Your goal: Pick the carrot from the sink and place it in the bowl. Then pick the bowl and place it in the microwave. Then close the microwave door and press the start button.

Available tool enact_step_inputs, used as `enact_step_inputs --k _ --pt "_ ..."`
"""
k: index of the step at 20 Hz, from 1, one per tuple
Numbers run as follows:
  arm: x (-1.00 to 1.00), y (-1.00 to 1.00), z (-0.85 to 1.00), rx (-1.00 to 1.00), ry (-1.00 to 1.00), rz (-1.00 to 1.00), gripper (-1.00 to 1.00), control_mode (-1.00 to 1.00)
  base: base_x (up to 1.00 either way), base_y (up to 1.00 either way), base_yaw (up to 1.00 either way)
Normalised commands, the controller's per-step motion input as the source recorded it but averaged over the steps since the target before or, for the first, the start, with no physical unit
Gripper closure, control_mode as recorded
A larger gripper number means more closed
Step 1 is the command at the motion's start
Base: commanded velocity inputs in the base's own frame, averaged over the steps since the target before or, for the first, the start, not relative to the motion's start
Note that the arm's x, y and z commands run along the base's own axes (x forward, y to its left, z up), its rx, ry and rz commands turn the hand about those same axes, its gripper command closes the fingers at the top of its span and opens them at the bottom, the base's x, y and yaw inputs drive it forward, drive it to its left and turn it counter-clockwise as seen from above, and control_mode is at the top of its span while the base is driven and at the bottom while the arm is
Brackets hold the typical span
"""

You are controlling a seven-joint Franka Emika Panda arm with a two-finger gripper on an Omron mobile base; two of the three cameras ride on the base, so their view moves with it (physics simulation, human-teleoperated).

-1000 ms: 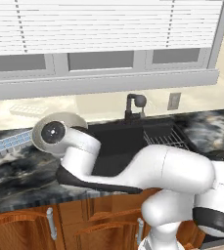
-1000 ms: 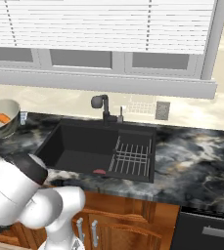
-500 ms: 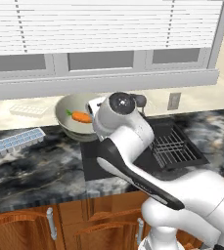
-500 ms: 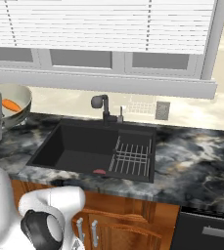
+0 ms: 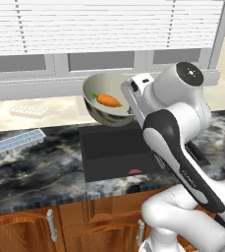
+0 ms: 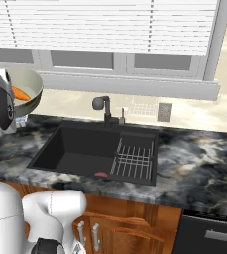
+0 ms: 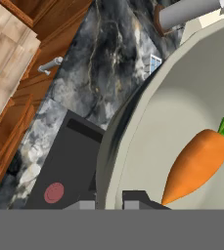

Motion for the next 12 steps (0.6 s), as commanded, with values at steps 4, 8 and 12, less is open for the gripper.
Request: enact_step_inputs --k 4,8,12 --pt "-0.58 -0.59 0.68 -0.07 0.0 0.02 1.0 -1.0 0.0 0.0 0.0" --pt "-0.42 -0.61 0.11 -0.12 0.07 0.01 1.0 -1.0 0.0 0.0 0.0" --pt "-0.05 -0.66 -0.24 -0.14 0.03 0.0 1.0 -1.0 0.0 0.0 0.0"
